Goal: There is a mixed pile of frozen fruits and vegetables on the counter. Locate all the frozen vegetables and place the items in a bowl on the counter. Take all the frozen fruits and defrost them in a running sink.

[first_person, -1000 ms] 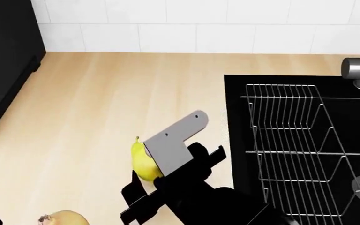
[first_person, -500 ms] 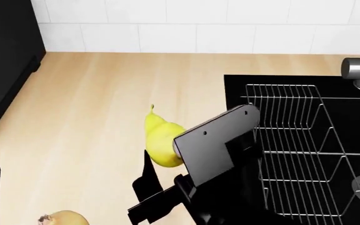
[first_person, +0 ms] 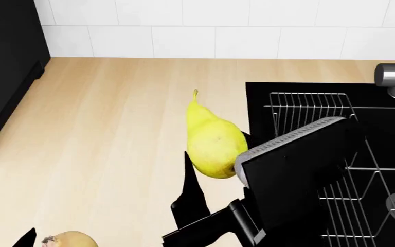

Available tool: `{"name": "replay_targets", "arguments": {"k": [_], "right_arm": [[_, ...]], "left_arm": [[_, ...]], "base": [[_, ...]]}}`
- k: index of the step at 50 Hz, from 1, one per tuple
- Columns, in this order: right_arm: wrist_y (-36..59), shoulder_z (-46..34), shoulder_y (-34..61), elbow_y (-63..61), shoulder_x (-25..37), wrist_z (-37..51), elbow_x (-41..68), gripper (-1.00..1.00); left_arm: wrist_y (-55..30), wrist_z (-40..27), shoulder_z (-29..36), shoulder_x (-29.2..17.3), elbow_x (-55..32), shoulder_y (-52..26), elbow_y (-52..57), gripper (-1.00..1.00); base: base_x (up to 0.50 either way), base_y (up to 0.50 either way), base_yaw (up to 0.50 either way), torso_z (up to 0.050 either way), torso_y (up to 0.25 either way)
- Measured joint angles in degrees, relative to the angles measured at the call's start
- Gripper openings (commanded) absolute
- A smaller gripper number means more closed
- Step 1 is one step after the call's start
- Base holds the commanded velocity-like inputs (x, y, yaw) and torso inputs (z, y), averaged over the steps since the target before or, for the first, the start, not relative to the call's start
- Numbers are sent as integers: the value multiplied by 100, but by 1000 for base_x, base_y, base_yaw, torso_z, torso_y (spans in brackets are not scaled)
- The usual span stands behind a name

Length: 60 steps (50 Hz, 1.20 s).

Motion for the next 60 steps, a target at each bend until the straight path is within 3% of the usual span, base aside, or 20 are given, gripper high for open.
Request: {"name": "replay_targets", "arguments": {"k": [18,60], "right_arm": [[-281,276,-659,-573,423,218,156,-100],[-676,135,-1396,-608,429,92,-261,-100]], "left_arm": [[-358,244,578,234,510,151,-42,100],[-760,873,1873,1148,1837,-258,-949,100]], "base": [[0,0,0,1,0],[0,0,0,0,0]]}}
